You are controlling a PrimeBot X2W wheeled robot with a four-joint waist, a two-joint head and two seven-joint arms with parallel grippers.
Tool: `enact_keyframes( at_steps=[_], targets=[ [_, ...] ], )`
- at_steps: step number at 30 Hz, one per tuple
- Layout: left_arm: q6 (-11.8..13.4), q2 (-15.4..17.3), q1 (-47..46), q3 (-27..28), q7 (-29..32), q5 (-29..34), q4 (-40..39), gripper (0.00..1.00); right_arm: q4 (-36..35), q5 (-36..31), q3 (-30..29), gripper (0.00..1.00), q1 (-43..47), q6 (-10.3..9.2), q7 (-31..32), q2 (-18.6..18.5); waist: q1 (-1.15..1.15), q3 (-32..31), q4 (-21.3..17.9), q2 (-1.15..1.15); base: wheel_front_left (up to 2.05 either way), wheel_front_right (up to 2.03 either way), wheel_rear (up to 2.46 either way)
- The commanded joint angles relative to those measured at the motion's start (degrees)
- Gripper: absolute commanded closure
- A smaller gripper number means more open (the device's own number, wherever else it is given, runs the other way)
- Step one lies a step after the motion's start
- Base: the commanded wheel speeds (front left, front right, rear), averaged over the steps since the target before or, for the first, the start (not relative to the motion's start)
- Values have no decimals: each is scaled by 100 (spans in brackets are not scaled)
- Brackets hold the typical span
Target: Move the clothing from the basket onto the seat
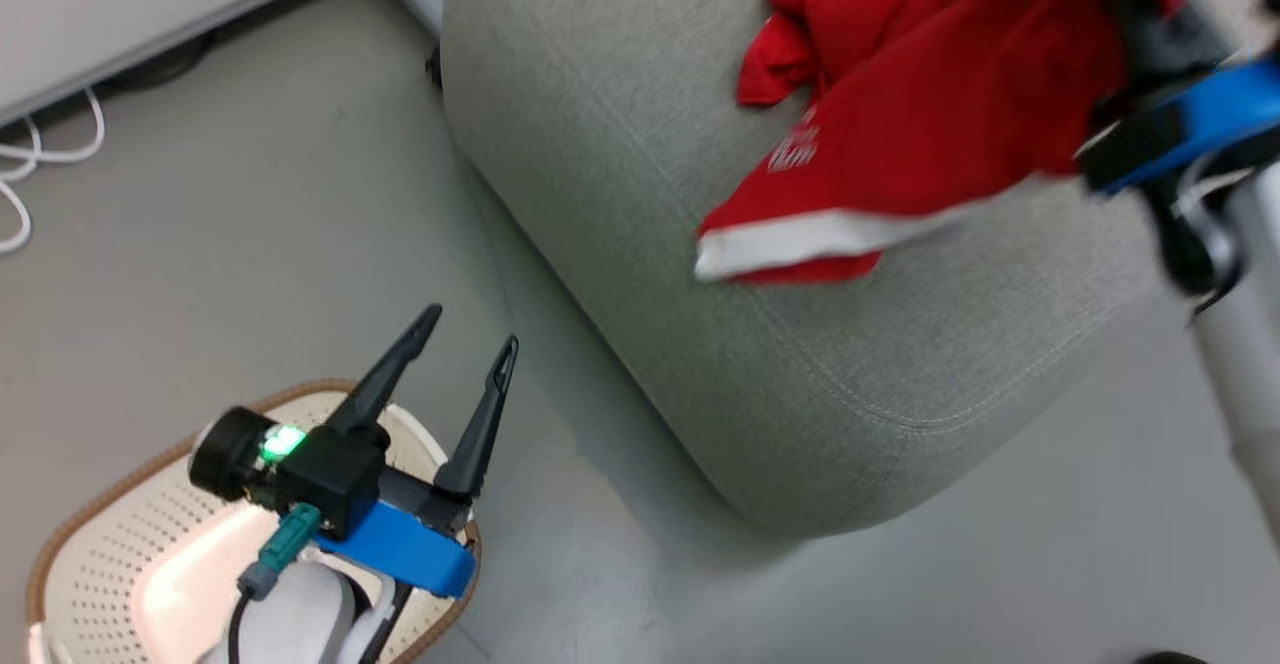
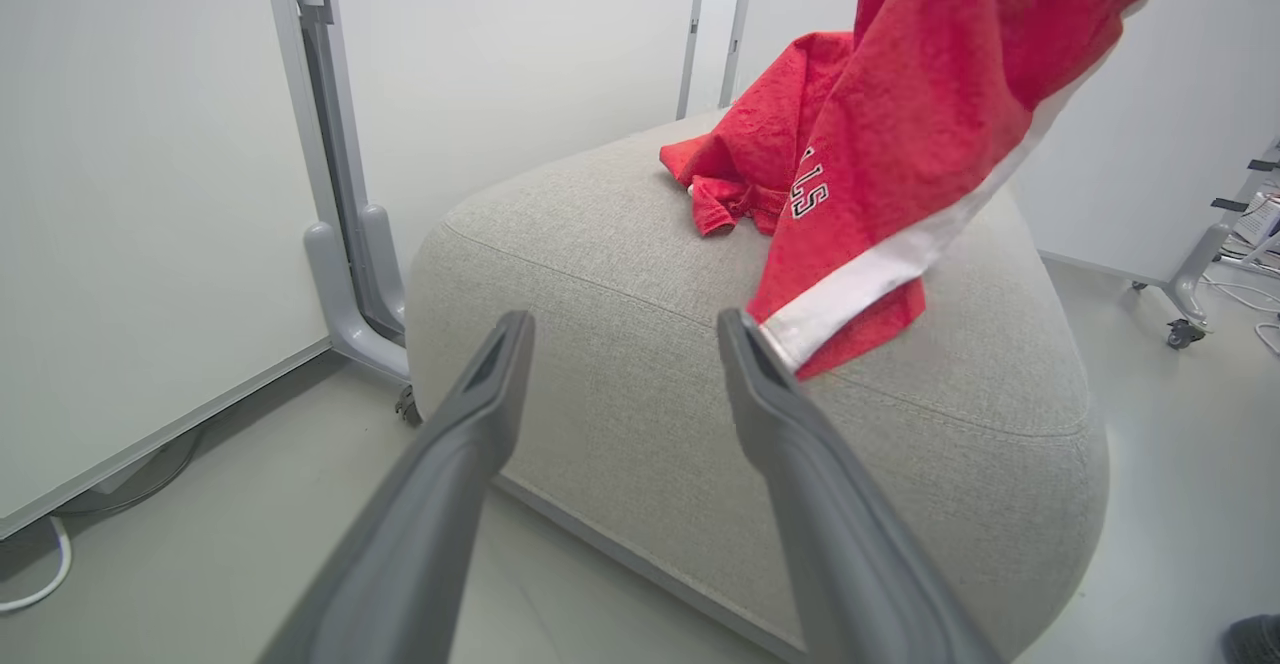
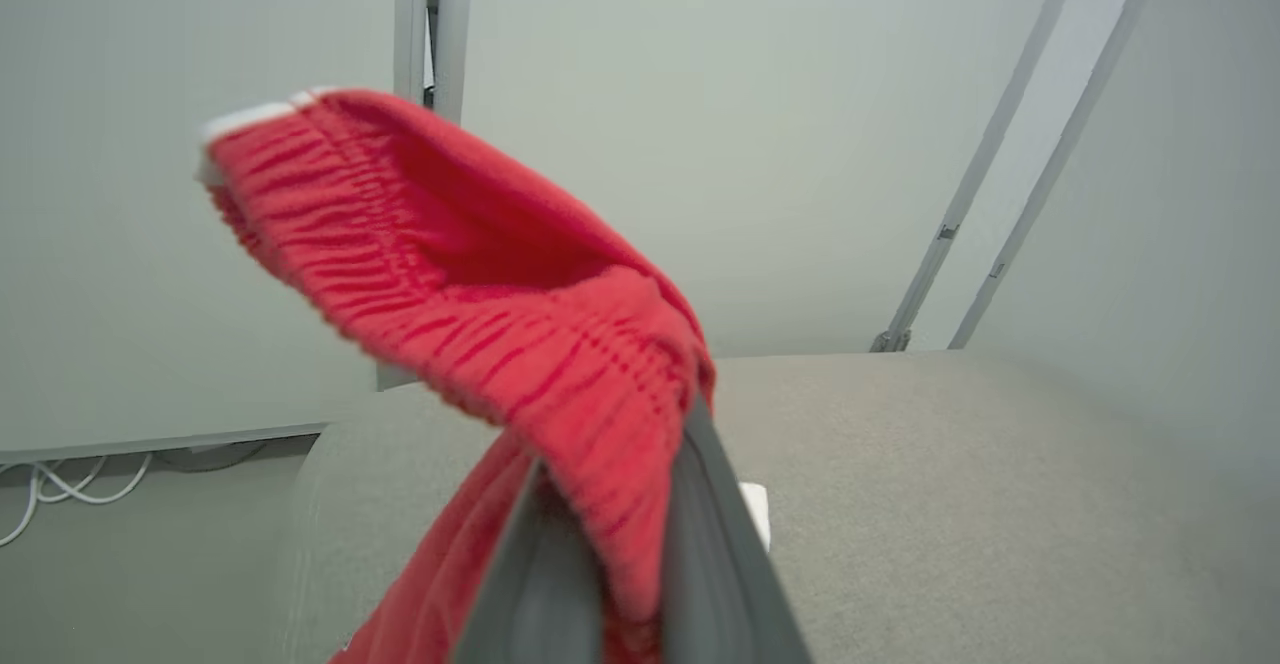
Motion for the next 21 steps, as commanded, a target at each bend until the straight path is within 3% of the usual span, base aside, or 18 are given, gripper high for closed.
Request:
enact_keyframes(
  at_steps=[1,12,21],
  targets=[
    [-6,141,-240,-74,-15,74,-123,0,-188,353,-397,100,-346,1,-22,-106,0,519,196,0,0,0,0],
    [-6,653,-924,-269,321,245,-876,0,-680,909,-1518,100,-962,1,-22,-746,0,1703,459,0,0,0,0],
    [20,927,-1331,-231,658,358,-1666,0,-113,595,-2099,100,-1062,1,-22,-518,0,2513,681,0,0,0,0]
  ],
)
